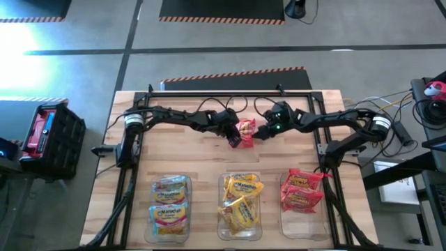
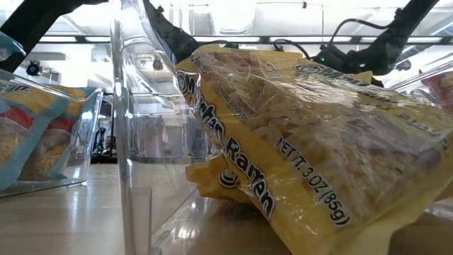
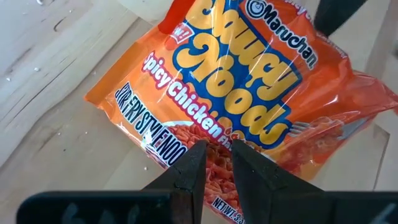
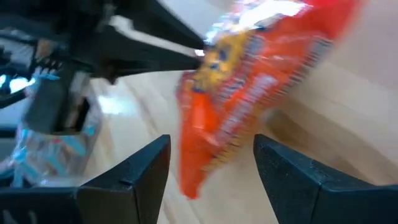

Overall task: Sort Maruchan noodles
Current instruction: Put the red noodle pack into the right transparent bin

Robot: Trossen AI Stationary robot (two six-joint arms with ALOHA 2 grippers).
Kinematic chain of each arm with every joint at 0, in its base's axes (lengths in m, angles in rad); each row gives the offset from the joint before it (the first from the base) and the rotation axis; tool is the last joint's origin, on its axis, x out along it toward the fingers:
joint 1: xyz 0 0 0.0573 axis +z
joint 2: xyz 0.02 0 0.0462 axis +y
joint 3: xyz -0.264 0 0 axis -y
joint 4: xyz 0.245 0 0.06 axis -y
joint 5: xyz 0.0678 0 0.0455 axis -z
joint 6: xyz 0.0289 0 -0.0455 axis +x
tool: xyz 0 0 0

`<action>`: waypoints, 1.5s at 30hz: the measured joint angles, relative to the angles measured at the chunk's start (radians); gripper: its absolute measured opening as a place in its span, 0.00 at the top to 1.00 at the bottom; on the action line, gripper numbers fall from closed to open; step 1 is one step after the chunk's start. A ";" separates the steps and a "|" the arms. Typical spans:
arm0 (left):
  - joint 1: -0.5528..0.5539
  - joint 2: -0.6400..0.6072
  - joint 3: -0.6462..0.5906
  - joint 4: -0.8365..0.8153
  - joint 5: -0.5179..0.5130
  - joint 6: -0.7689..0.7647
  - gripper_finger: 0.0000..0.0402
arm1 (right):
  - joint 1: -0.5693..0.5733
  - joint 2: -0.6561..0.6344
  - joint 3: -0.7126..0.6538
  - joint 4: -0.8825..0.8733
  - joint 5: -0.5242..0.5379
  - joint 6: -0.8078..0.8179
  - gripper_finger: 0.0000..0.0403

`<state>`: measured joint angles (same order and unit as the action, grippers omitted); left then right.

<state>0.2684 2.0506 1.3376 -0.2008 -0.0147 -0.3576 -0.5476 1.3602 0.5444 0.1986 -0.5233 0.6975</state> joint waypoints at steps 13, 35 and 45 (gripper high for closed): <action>0.001 0.001 -0.019 0.000 -0.002 -0.010 0.85 | 0.002 0.002 -0.072 0.188 0.105 0.096 0.45; 0.001 0.002 -0.022 0.000 -0.002 -0.022 0.85 | 0.058 0.105 -0.072 0.306 0.263 0.195 0.45; 0.002 0.002 -0.022 0.000 -0.001 -0.029 0.85 | 0.074 0.201 -0.071 0.461 0.265 0.246 0.45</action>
<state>0.2699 2.0525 1.3151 -0.2012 -0.0158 -0.3865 -0.4740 1.5608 0.4732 0.6593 -0.2581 0.9439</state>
